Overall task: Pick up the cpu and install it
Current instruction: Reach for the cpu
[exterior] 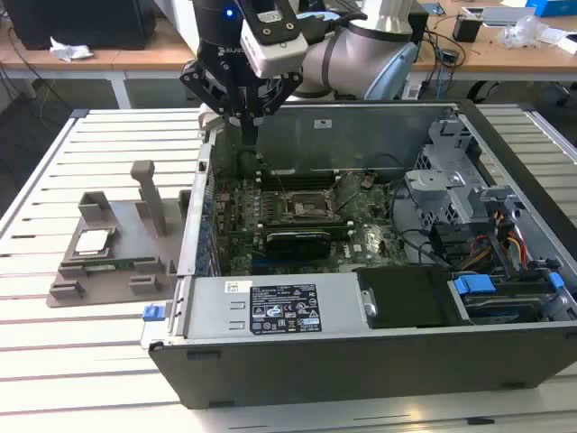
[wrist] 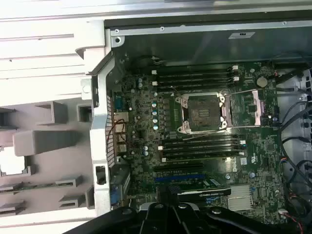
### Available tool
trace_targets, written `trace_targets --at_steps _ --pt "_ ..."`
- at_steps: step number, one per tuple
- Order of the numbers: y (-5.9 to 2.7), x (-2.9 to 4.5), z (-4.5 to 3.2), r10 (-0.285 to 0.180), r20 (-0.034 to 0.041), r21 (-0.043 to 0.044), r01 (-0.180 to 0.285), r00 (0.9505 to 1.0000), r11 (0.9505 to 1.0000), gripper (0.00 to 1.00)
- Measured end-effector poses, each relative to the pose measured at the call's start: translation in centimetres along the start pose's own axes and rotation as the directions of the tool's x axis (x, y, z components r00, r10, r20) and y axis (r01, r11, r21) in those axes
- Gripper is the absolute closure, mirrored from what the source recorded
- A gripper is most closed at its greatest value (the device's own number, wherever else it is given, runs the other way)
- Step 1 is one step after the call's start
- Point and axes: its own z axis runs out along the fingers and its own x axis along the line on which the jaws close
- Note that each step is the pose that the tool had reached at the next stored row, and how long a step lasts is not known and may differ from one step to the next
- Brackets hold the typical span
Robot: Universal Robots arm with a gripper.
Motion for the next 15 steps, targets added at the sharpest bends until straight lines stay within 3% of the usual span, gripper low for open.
trace_targets --at_steps 4,7,13,15 --pt "-0.12 1.61 -0.04 0.000 0.0000 0.0006 0.000 1.0000 1.0000 0.89" --pt "-0.26 3.53 -0.09 0.000 0.0000 0.0008 0.000 1.0000 1.0000 0.89" --pt "-0.40 5.42 -0.14 0.000 0.0001 0.0009 0.000 1.0000 1.0000 0.89" --pt "-0.49 6.52 -0.16 0.000 0.0001 0.0009 0.000 1.0000 1.0000 0.89"
